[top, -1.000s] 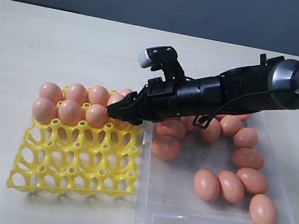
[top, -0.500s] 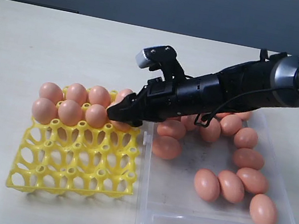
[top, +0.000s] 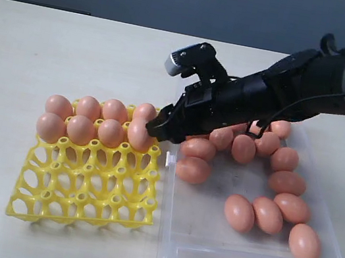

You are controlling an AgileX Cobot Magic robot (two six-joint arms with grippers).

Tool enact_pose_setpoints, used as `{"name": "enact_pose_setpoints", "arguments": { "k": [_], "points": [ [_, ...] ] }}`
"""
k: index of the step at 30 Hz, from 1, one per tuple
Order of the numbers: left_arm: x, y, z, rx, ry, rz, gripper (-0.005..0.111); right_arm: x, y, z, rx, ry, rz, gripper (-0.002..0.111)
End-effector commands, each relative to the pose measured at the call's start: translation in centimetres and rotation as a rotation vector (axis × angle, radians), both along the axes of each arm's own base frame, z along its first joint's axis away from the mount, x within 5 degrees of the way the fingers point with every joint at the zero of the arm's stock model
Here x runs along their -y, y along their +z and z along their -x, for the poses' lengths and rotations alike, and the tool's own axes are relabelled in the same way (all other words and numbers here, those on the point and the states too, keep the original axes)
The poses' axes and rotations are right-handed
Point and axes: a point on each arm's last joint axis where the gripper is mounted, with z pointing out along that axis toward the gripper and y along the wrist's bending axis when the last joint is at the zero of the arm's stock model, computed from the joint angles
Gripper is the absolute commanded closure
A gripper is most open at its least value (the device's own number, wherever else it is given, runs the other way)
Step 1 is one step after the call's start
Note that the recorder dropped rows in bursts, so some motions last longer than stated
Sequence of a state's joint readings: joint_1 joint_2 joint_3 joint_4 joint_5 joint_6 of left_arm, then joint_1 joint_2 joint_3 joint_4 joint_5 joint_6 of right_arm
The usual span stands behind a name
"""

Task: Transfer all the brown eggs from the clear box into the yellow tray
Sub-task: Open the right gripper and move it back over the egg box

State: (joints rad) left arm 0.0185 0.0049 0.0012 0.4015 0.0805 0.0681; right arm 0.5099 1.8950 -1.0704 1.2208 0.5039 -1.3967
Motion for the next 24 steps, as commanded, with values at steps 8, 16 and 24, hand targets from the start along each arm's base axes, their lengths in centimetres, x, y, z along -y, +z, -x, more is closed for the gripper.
{"name": "enact_pose_setpoints", "arguments": {
  "k": [8, 16, 24],
  "points": [
    [0.1, 0.1, 0.0, 0.011, -0.012, 0.001, 0.106, 3.5, 9.4, 2.0, 0.186, -0.15, 0.072, 0.053],
    [0.1, 0.1, 0.0, 0.011, -0.012, 0.001, 0.106, 8.9, 8.3, 4.3, -0.163, -0.358, 0.629, 0.053],
    [0.1, 0.1, 0.0, 0.011, -0.012, 0.001, 0.106, 7.1, 5.1, 4.9, -0.422, -0.246, 0.584, 0.056]
  ]
}}
